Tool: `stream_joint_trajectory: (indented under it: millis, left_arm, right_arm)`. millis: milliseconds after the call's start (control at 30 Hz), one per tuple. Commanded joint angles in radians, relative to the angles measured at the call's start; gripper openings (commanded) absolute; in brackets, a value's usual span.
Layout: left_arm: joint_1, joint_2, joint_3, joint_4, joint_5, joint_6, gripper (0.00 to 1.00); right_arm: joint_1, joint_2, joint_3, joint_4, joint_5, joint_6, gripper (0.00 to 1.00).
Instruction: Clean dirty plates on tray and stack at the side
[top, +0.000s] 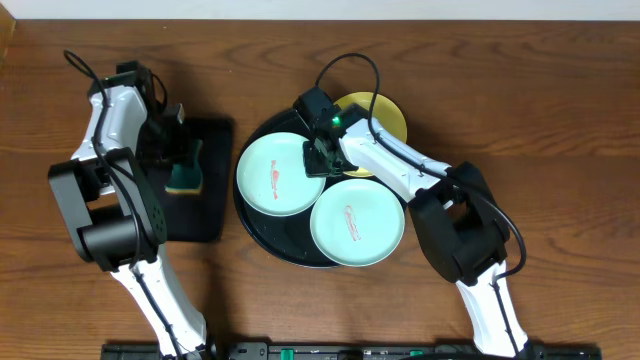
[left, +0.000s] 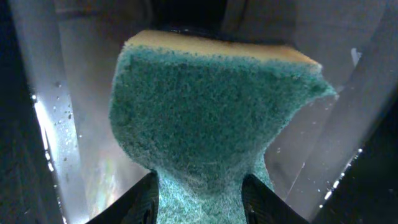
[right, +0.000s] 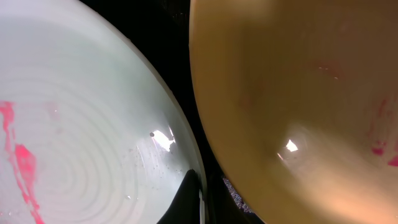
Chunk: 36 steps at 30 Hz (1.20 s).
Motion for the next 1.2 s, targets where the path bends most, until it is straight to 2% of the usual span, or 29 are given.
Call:
stream_joint_trajectory:
  millis: [0, 100, 200, 233, 267, 467, 700, 867, 1000, 1167]
  left_arm:
    - [0.001, 0.019, -0.044, 0.031, -0.001, 0.002, 0.43]
    - [0.001, 0.019, -0.069, 0.06, 0.0, 0.0, 0.34]
    - [0.001, 0.019, -0.076, 0.069, -0.001, -0.003, 0.19]
    - [0.001, 0.019, -0.076, 0.069, -0.001, -0.003, 0.1]
    - [0.001, 0.019, -0.076, 0.069, -0.001, -0.003, 0.08]
    - [0.002, 0.018, -0.055, 0.056, -0.001, -0.063, 0.07]
    - [0.002, -0.035, 0.08, -0.08, 0.004, -0.07, 0.08]
    - [-0.011, -0.138, 0.116, -0.128, 0.151, -0.075, 0.07]
    - [-0.067, -0.177, 0.116, -0.149, 0.179, -0.111, 0.07]
    - [-0.201, -0.176, 0.068, -0.143, 0.178, -0.195, 0.07]
  right_arm:
    - [0.018, 0.035, -0.004, 0.004, 0.037, -0.018, 0.01]
    - [0.019, 0.035, -0.004, 0.003, 0.037, -0.019, 0.01]
    - [0.022, 0.035, -0.004, 0.004, 0.037, -0.023, 0.01]
    - [0.023, 0.035, -0.004, 0.005, 0.037, -0.022, 0.01]
    - [0.023, 0.035, -0.004, 0.005, 0.038, -0.023, 0.01]
    - [0.023, 0.035, -0.004, 0.005, 0.041, -0.023, 0.03]
    - [0.023, 0.035, -0.004, 0.004, 0.04, -0.025, 0.04]
    - [0.016, 0.035, -0.004, 0.003, 0.035, -0.025, 0.03]
    - [0.016, 0.035, -0.004, 0.003, 0.035, -0.025, 0.02]
    - [0.016, 0.035, -0.004, 0.002, 0.036, -0.025, 0.03]
